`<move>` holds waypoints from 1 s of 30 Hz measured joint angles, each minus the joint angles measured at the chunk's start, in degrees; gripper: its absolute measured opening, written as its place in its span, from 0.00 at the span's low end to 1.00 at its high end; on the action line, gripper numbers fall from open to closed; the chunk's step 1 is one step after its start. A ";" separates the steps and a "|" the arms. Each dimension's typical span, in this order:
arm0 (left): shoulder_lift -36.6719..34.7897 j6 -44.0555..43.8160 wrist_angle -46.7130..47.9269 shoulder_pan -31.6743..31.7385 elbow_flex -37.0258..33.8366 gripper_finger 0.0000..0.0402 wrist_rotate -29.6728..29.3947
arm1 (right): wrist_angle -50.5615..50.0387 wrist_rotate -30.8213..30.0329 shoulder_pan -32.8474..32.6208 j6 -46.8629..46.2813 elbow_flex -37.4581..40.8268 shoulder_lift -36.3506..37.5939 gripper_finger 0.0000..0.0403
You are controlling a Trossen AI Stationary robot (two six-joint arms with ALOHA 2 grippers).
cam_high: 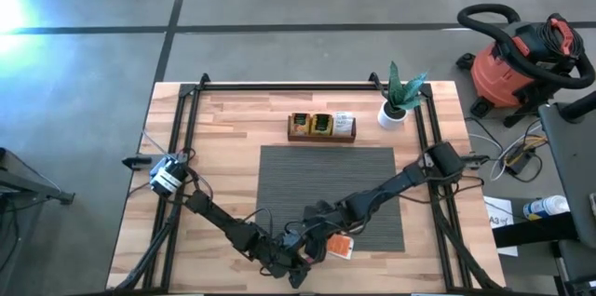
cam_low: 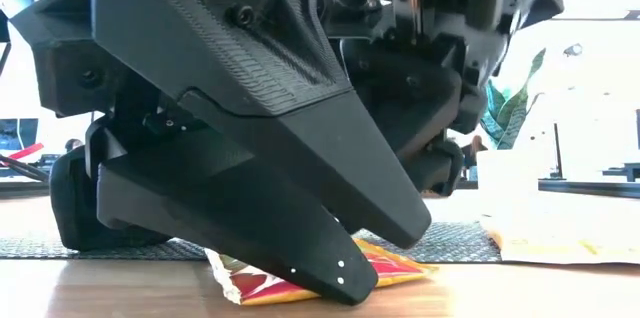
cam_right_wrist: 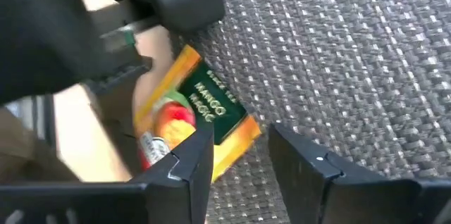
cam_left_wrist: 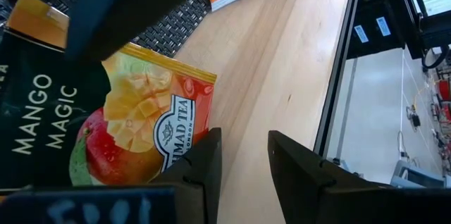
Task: Pick & Place Tea
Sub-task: Put the orange tea bag into the left section of the wooden organizer
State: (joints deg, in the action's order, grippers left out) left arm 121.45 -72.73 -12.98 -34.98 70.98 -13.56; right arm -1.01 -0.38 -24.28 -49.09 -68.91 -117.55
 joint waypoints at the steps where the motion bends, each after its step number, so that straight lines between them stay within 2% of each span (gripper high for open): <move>1: 0.00 -0.03 -0.01 0.00 0.00 0.27 0.00 | 0.29 -0.02 -0.05 -0.06 -0.02 -0.35 0.34; 8: 0.00 -0.35 0.03 0.00 0.00 0.27 -0.48 | 2.14 0.25 -0.65 2.11 -0.08 -0.55 0.34; 13: 0.00 -0.35 0.05 0.00 0.00 0.27 -0.61 | 3.45 2.72 -1.03 2.82 -0.06 -0.44 0.34; 18: 0.02 -0.26 0.08 0.00 0.00 0.27 -0.74 | 3.41 3.44 -1.20 2.81 -0.06 -0.46 0.30; 30: 0.02 -0.04 0.20 0.07 -0.02 0.27 -1.26 | 2.36 -0.02 -1.11 2.61 0.30 -0.65 0.21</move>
State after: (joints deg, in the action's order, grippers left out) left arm 121.47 -72.77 -12.78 -34.92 70.96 -14.83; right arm 1.35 -0.40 -25.39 -46.48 -68.61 -118.20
